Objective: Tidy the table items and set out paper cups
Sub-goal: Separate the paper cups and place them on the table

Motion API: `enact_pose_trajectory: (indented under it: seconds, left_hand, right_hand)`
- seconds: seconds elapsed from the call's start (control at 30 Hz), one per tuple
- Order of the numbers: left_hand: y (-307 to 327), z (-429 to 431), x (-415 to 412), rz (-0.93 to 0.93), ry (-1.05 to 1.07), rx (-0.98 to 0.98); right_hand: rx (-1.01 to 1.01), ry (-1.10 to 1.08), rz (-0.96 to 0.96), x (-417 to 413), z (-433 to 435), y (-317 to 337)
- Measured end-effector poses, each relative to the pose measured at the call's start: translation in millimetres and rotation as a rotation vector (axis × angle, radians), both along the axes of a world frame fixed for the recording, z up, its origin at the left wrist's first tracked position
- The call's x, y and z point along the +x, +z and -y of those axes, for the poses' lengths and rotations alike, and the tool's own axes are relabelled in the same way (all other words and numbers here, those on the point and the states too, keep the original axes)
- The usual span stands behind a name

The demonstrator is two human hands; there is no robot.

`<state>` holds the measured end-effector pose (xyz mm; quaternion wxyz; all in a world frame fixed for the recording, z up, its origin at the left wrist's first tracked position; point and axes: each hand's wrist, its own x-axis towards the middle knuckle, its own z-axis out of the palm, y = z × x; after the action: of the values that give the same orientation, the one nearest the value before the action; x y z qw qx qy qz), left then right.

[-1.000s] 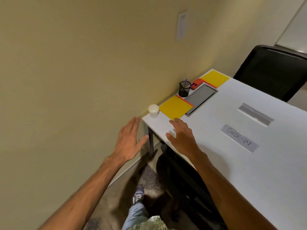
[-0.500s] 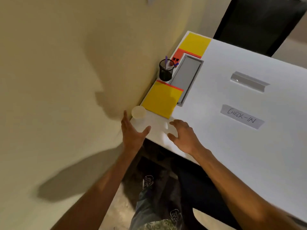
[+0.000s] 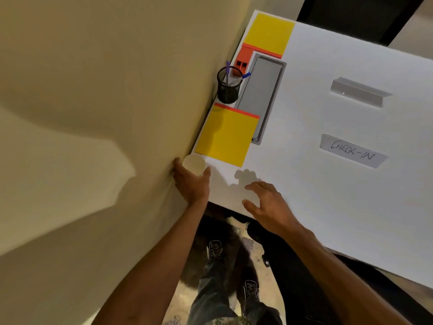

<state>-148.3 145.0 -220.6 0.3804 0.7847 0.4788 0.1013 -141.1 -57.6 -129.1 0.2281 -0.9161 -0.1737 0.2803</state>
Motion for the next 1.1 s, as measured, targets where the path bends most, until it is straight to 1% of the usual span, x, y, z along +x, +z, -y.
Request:
enact_pose_trajectory:
  seconds: [0.2,0.33,0.47,0.63,0.73,0.83,0.97,1.03,1.1]
  left_hand:
    - [-2.2,-4.7,6.9,-0.024,-0.036,0.020]
    - [12.5,-4.7,7.5,0.061,-0.044,0.018]
    - [38.6,7.1,9.1,0.169,-0.139,-0.053]
    - [83.4,38.5,5.5,0.244,-0.303,-0.223]
    - [110.3,62.8,-3.9,0.301,-0.443,-0.248]
    - [133.2,91.1,-13.4,0.341,-0.570,-0.275]
    - [167.3,136.8,-31.1,0.356,-0.692,-0.394]
    - [182.8,159.9,-40.2,0.361,-0.753,-0.427]
    - [195.6,182.2,-49.7,0.349,-0.824,-0.442]
  right_hand:
    - [0.006,-0.026,-0.014,4.7,0.4,3.9]
    - [0.015,-0.042,-0.027,4.5,2.7,11.9]
    - [0.028,-0.078,-0.014,6.2,8.4,24.3]
    - [0.086,-0.166,0.007,8.6,21.0,40.3]
    - [0.160,-0.222,0.023,4.3,32.1,49.9]
    - [0.294,-0.269,0.042,-4.2,46.0,60.9]
    - [0.491,-0.347,0.122,-28.2,74.8,85.9]
    - [0.535,-0.407,0.176,-44.5,96.1,99.9]
    - [0.533,-0.460,0.216,-59.2,120.6,109.8]
